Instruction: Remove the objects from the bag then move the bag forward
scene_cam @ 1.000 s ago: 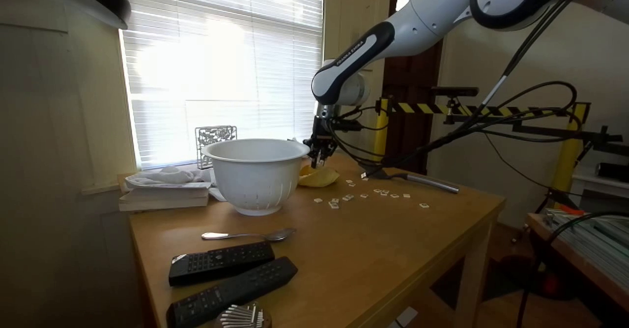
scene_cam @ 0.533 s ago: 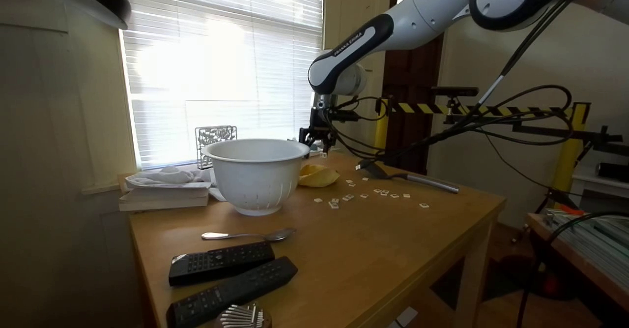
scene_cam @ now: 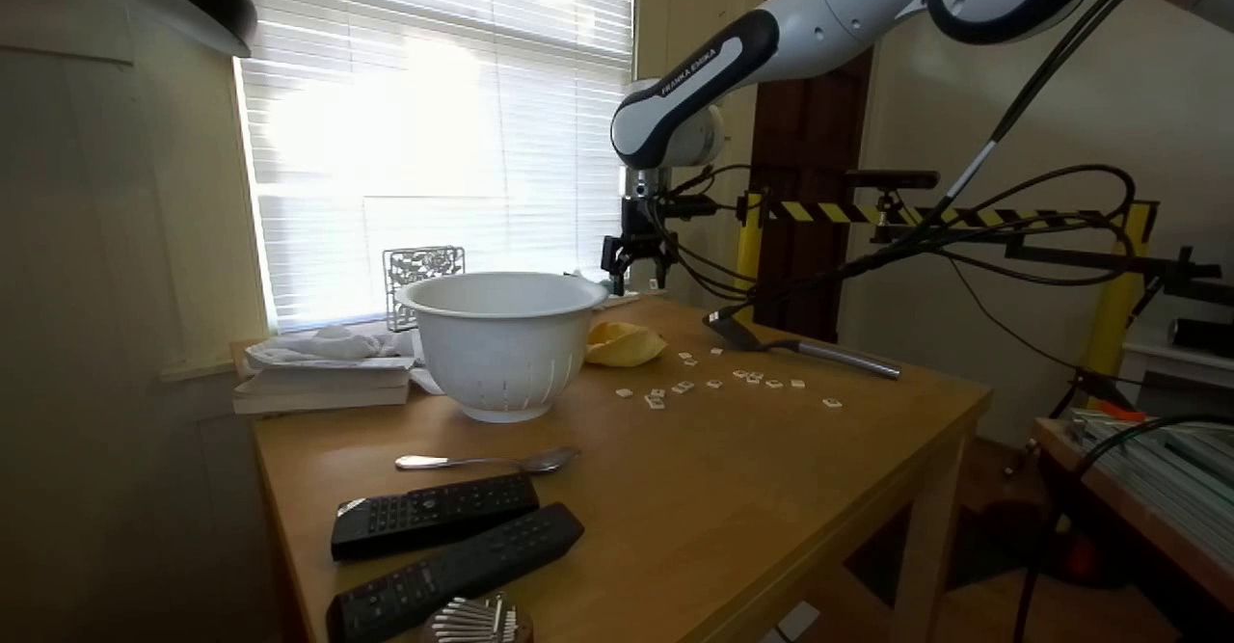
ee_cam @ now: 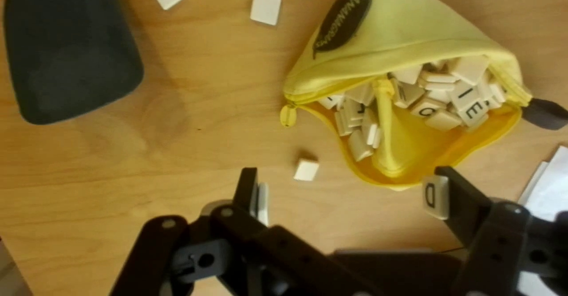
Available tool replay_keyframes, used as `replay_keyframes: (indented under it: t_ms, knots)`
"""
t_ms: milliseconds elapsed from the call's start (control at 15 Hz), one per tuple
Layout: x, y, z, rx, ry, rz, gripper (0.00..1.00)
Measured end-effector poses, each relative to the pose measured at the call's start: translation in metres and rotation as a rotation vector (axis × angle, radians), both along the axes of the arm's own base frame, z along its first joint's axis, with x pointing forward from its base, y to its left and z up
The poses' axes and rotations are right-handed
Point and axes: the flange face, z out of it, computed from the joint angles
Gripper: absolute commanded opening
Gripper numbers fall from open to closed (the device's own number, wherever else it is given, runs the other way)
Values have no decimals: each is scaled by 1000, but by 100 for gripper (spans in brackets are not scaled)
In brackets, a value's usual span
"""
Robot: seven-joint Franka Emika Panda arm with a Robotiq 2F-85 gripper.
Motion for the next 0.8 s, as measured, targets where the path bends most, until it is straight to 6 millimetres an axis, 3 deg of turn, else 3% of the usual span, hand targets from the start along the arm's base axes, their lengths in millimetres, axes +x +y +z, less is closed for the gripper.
replay_keyframes:
  t_ms: [400,800]
  knots:
    - [-56,-10,-12,12,135,78,100]
    - [-123,8,-29,110,214,208,100]
